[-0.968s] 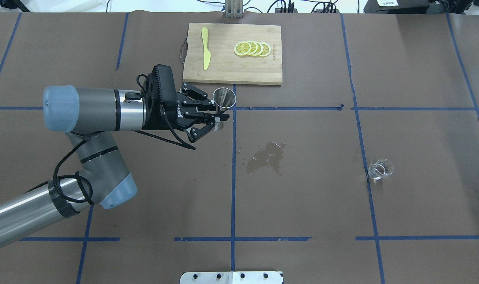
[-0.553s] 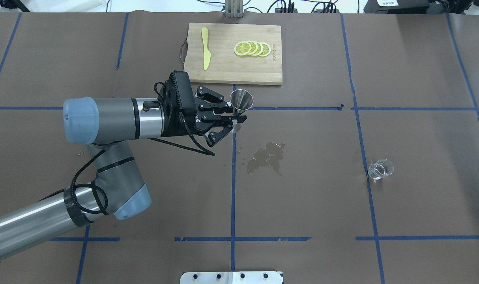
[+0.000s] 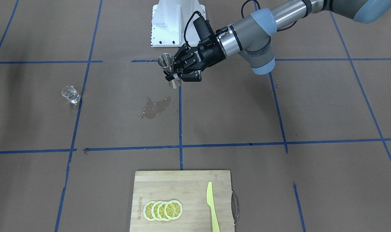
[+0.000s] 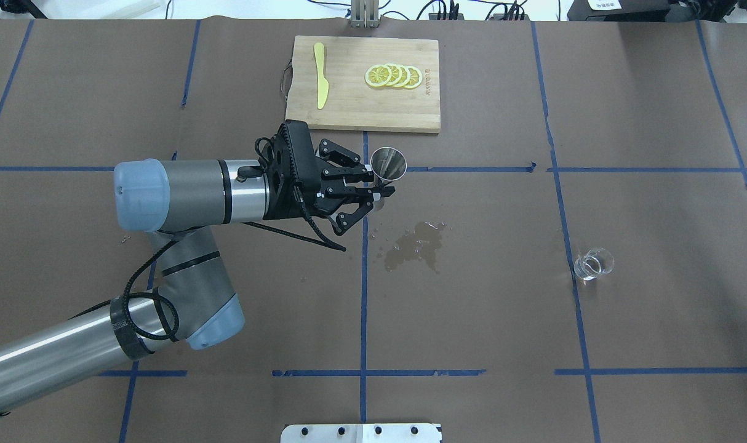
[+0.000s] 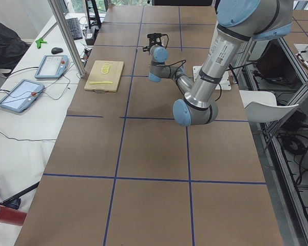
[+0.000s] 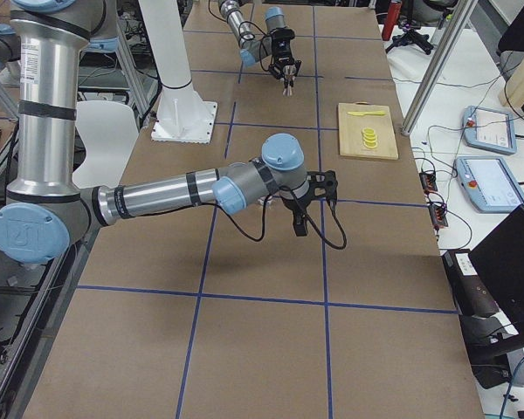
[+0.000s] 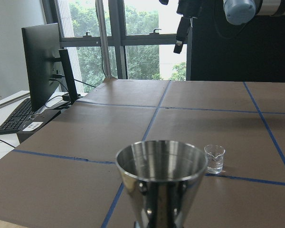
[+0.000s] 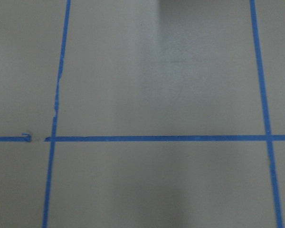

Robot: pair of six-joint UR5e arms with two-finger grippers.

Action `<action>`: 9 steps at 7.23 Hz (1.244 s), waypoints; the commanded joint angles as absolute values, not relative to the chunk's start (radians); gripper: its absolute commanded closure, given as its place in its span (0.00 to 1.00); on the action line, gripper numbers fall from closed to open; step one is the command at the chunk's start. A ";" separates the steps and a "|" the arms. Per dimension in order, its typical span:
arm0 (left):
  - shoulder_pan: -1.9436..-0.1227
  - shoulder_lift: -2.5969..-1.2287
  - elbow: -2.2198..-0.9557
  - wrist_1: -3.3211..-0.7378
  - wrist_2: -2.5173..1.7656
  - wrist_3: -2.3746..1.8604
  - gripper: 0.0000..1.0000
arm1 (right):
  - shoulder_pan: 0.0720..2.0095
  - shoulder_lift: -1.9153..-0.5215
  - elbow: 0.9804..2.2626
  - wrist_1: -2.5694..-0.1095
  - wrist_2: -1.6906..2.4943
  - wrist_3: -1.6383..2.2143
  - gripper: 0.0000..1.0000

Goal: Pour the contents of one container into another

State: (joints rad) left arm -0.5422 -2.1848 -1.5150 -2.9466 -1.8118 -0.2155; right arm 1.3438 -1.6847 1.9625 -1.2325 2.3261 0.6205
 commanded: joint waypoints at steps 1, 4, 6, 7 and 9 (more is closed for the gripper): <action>-0.540 -2.178 -1.514 -2.947 -1.805 -0.213 1.00 | 1.123 -1.680 2.109 -1.233 2.162 0.962 0.00; -0.541 -2.174 -1.519 -2.950 -1.805 -0.213 1.00 | 0.918 -1.686 2.203 -1.221 1.907 1.211 0.00; -0.540 -2.163 -1.523 -2.951 -1.807 -0.212 1.00 | 0.721 -1.739 2.212 -1.128 1.606 1.317 0.00; -0.541 -2.163 -1.523 -2.951 -1.807 -0.212 1.00 | 0.628 -1.750 2.212 -1.114 1.480 1.369 0.00; -0.541 -2.161 -1.523 -2.951 -1.807 -0.212 1.00 | 0.481 -1.787 2.212 -1.111 1.257 1.402 0.00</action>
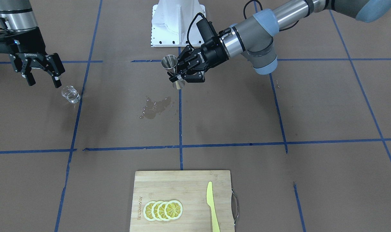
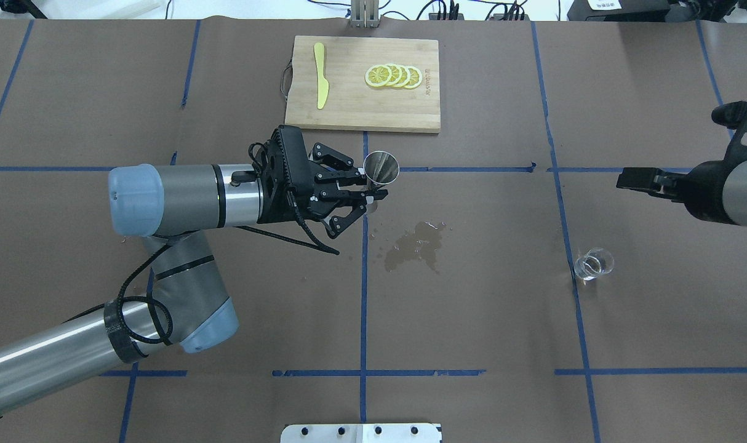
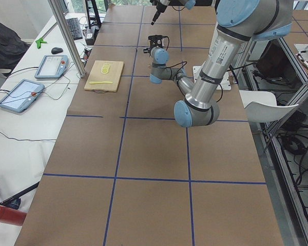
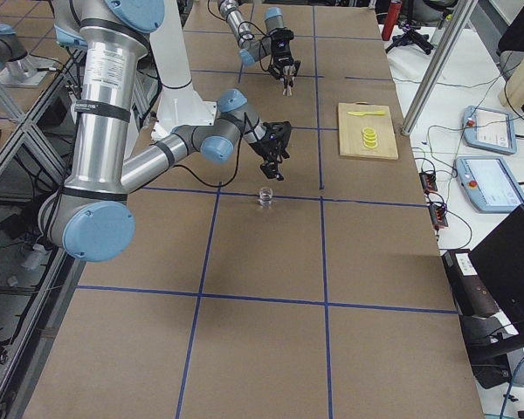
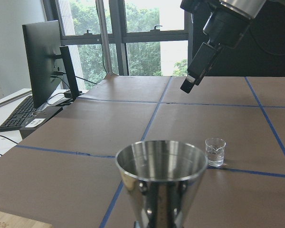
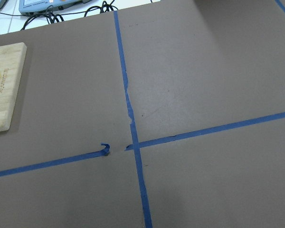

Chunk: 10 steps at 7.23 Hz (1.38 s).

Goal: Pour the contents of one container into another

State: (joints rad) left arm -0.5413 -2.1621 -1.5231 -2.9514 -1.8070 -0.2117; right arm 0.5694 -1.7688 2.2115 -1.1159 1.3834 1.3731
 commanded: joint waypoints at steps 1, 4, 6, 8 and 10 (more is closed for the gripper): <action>-0.541 -2.158 -1.523 -2.953 -1.807 -0.212 1.00 | 0.392 -1.811 2.201 -1.111 1.109 1.437 0.00; -0.540 -2.155 -1.526 -2.956 -1.807 -0.212 1.00 | 0.214 -1.806 2.027 -1.022 0.707 1.561 0.00; -0.540 -2.154 -1.526 -2.956 -1.807 -0.212 1.00 | 0.172 -1.793 1.953 -0.931 0.571 1.563 0.00; -0.540 -2.154 -1.526 -2.956 -1.807 -0.212 1.00 | 0.146 -1.783 1.907 -0.934 0.490 1.563 0.00; -0.540 -2.154 -1.526 -2.956 -1.807 -0.212 1.00 | 0.129 -1.782 1.869 -0.933 0.463 1.565 0.00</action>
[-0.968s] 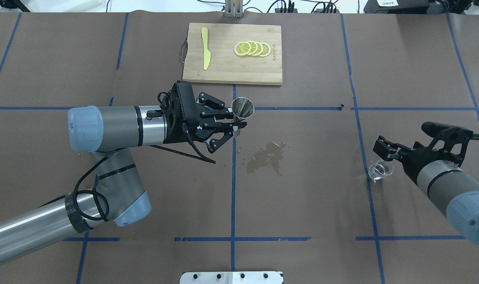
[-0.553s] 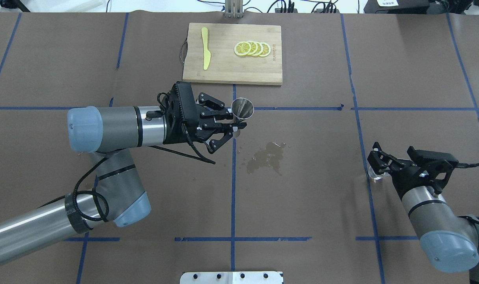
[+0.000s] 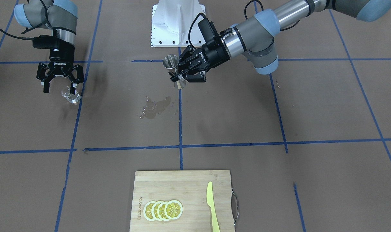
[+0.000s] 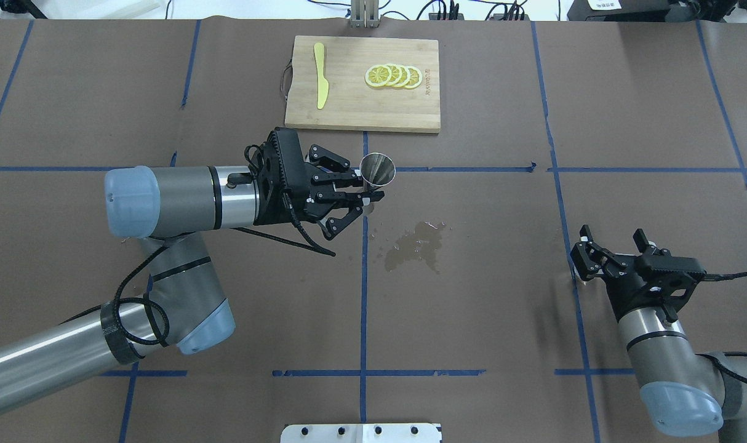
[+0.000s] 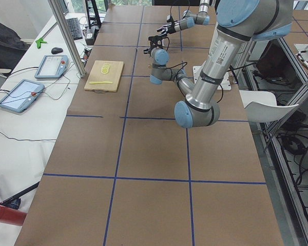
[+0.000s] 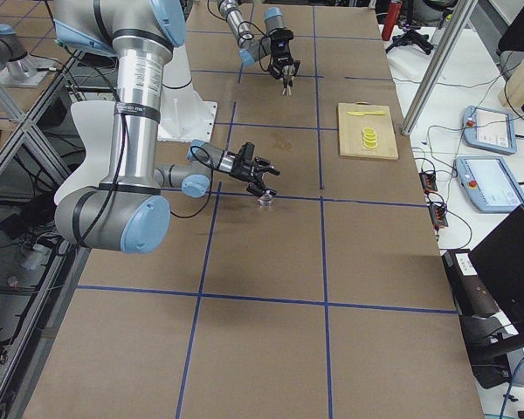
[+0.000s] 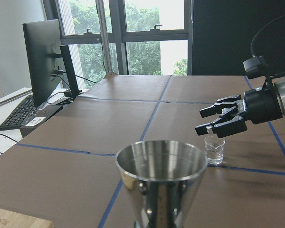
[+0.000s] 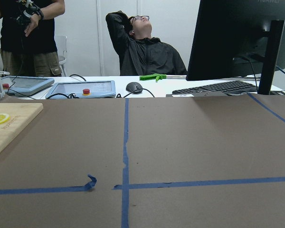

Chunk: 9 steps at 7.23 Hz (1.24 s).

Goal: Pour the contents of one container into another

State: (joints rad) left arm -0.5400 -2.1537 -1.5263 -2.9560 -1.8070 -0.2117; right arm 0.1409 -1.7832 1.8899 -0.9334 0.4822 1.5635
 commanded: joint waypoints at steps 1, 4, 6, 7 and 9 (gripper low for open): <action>-0.540 -2.154 -1.528 -2.956 -1.807 -0.212 1.00 | 0.117 -1.781 1.850 -0.933 0.459 1.568 0.00; -0.540 -2.148 -1.532 -2.958 -1.807 -0.210 1.00 | 0.106 -1.697 1.758 -0.931 0.413 1.574 0.00; -0.540 -2.148 -1.532 -2.958 -1.807 -0.210 1.00 | 0.106 -1.697 1.734 -0.933 0.403 1.574 0.00; -0.540 -2.148 -1.532 -2.958 -1.807 -0.210 1.00 | 0.104 -1.697 1.723 -0.933 0.403 1.574 0.00; -0.540 -2.148 -1.532 -2.958 -1.807 -0.210 1.00 | 0.103 -1.697 1.689 -0.931 0.403 1.591 0.00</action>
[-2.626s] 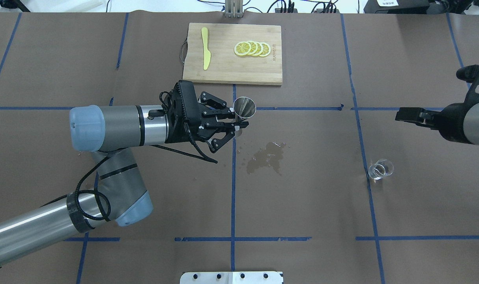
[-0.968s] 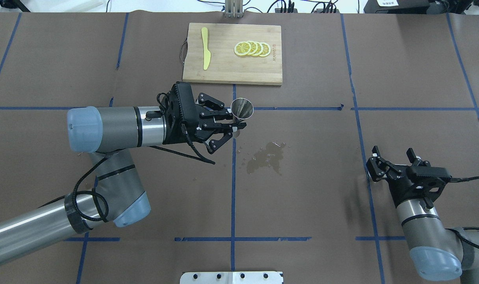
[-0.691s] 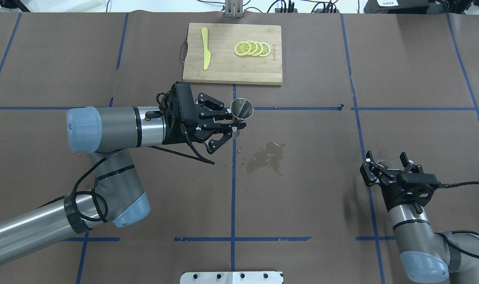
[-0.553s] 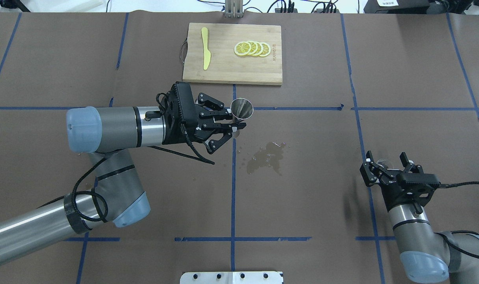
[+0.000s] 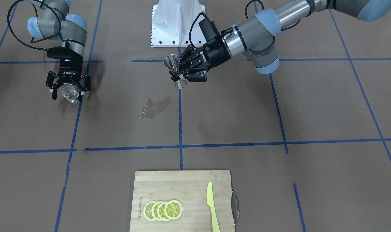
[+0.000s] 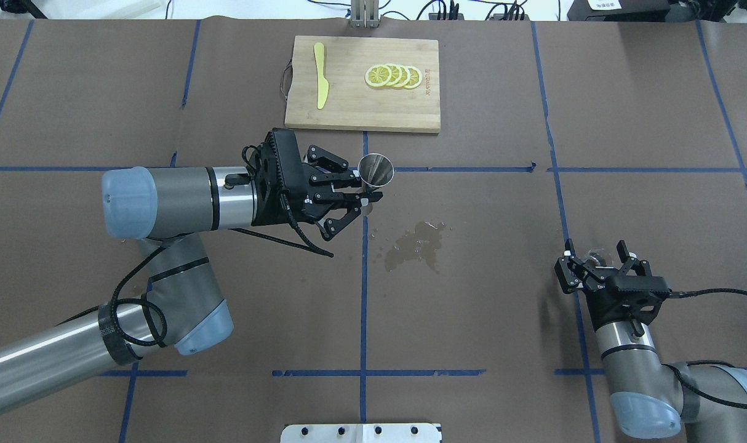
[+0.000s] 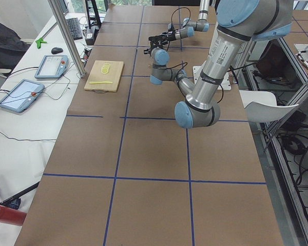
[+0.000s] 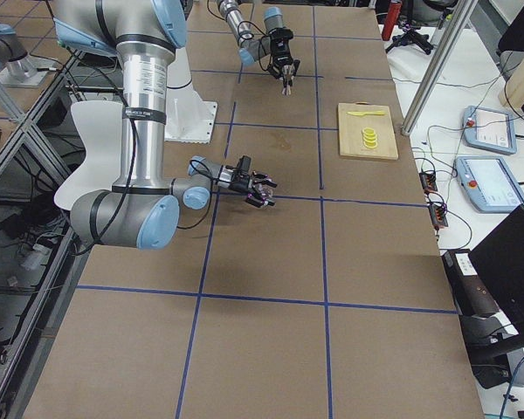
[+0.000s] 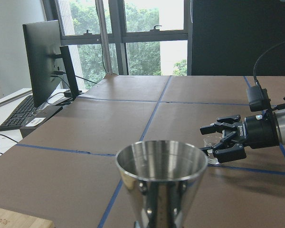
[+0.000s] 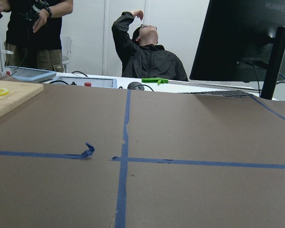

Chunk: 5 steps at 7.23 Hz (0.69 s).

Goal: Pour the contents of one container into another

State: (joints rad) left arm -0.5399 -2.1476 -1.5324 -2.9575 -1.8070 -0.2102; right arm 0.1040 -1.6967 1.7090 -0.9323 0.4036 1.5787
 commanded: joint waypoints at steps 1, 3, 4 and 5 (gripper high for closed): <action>-0.540 -2.148 -1.532 -2.958 -1.807 -0.210 1.00 | 0.100 -1.697 1.683 -0.933 0.403 1.601 0.02; -0.540 -2.148 -1.532 -2.958 -1.807 -0.210 1.00 | 0.089 -1.697 1.681 -0.933 0.403 1.606 0.03; -0.540 -2.148 -1.532 -2.958 -1.807 -0.210 1.00 | 0.086 -1.697 1.680 -0.933 0.403 1.606 0.04; -0.540 -2.148 -1.532 -2.959 -1.807 -0.210 1.00 | 0.083 -1.697 1.681 -0.933 0.403 1.608 0.05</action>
State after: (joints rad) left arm -0.5400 -2.1476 -1.5324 -2.9579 -1.8070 -0.2101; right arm 0.0869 -1.6966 1.6809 -0.9327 0.4036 1.6058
